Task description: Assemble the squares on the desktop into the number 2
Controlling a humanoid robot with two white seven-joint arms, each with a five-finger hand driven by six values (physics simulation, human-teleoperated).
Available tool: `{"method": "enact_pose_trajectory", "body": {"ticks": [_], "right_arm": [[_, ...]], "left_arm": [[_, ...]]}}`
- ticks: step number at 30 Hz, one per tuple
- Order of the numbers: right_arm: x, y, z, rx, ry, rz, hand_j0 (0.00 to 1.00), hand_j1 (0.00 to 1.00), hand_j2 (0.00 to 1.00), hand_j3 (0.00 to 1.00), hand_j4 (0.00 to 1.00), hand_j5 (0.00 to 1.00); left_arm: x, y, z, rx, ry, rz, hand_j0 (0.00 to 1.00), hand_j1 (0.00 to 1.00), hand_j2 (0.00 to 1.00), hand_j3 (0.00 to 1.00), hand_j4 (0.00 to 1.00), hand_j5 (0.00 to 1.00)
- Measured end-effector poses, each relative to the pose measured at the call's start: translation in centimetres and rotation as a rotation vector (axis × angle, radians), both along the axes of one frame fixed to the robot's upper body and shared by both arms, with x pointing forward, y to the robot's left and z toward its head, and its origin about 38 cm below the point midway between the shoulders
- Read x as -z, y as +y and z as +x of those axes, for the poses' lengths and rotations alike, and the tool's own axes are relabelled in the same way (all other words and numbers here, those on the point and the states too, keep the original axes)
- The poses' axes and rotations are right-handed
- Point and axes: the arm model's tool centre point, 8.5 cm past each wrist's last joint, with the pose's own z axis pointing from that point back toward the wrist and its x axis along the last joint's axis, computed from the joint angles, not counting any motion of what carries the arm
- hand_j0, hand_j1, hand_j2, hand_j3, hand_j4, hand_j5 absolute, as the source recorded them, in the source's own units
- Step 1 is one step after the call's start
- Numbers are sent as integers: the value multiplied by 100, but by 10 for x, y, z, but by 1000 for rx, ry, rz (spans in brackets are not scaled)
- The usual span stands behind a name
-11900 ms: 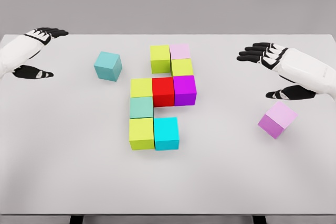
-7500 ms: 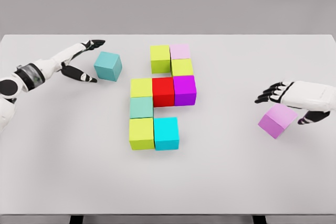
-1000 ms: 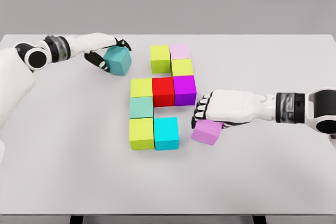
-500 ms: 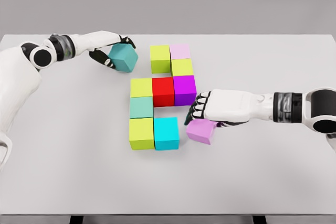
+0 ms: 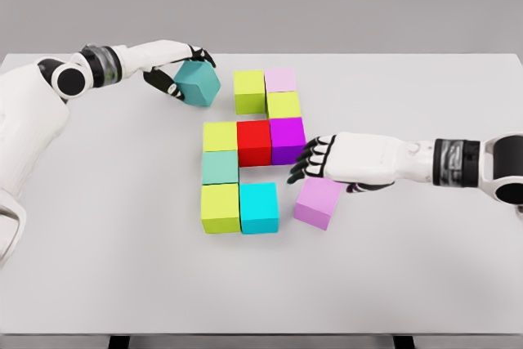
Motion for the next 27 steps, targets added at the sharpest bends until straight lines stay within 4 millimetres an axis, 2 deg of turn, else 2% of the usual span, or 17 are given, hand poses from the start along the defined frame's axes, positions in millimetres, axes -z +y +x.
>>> {"method": "enact_pose_trajectory", "body": {"ticks": [3,5,14,19,27], "right_arm": [[-3,-6,1,12,-7,-9,91,91,91,91,91,91],[-6,-13,2,27,-14,-17,81,81,81,81,81,81],[-15,-45,2,82,-29,-81,64,64,64,64,64,64],[-12,-51,5,100,-24,-95,61,61,61,61,61,61],[2,-57,5,119,1,-125,58,58,58,58,58,58]], "left_arm": [[0,-2,1,-3,4,-3,71,71,71,71,71,71],[-2,-3,3,-5,3,-5,71,71,71,71,71,71],[2,-7,3,-6,12,-8,71,71,71,71,71,71],[-1,-9,4,-3,9,-10,71,71,71,71,71,71],[0,-17,4,9,9,-16,71,71,71,71,71,71]]}}
